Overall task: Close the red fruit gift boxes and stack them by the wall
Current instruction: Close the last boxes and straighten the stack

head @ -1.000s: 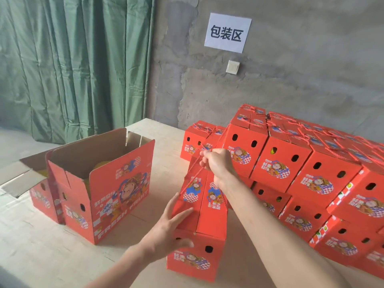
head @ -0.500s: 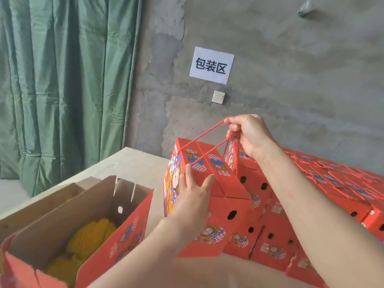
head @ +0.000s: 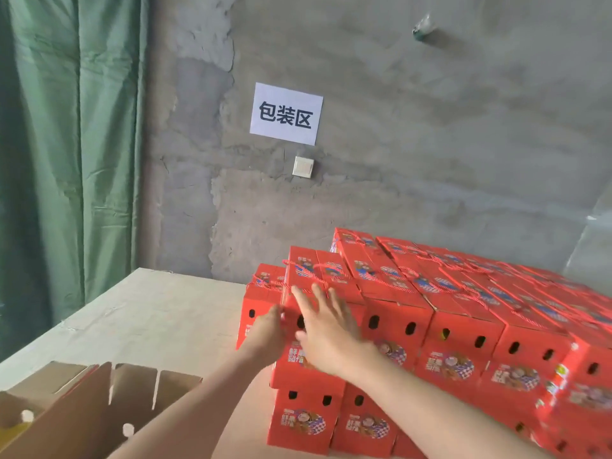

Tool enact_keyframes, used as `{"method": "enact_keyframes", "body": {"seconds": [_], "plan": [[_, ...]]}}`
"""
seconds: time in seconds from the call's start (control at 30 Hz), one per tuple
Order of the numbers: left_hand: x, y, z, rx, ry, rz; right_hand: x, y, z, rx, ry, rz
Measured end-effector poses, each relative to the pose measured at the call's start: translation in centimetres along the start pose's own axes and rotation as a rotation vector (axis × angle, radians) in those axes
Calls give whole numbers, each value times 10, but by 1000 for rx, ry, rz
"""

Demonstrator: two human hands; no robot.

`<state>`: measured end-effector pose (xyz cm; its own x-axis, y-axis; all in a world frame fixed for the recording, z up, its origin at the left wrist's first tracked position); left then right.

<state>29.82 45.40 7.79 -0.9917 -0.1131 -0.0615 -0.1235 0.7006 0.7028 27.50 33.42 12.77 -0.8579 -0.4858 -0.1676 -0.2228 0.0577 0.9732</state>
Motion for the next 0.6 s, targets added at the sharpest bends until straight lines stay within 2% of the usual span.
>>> {"method": "enact_keyframes", "body": {"seconds": [0.03,0.1,0.17,0.23,0.33,0.43,0.6], "plan": [[-6,3,3,-3,-32,34,2,-22,5,75,23,23],[-17,9,10,-116,-72,97,1,-42,7,261,48,-58],[-26,12,13,-205,-64,109,-4,-43,9,328,-7,-88],[-34,15,15,-224,-38,82,-21,-49,5,305,-19,-86],[-39,21,22,-266,-26,19,-57,-55,-9,239,12,-253],[-38,20,42,-338,26,15,-82,-61,-20,204,0,-152],[-30,11,74,-476,106,74,-82,-86,-25,152,10,-184]]}}
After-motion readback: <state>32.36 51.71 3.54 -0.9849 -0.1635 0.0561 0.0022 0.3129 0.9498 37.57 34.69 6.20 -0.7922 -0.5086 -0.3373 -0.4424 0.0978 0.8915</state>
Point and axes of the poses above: each hand's wrist, its own x-axis away from the middle knuckle, its own y-axis out of the back of the hand, z = x × y, the point moved 2 cm from there along -x, towards the middle knuckle, and after that the axes turned 11 degrees about y, right-handed, at the moved point
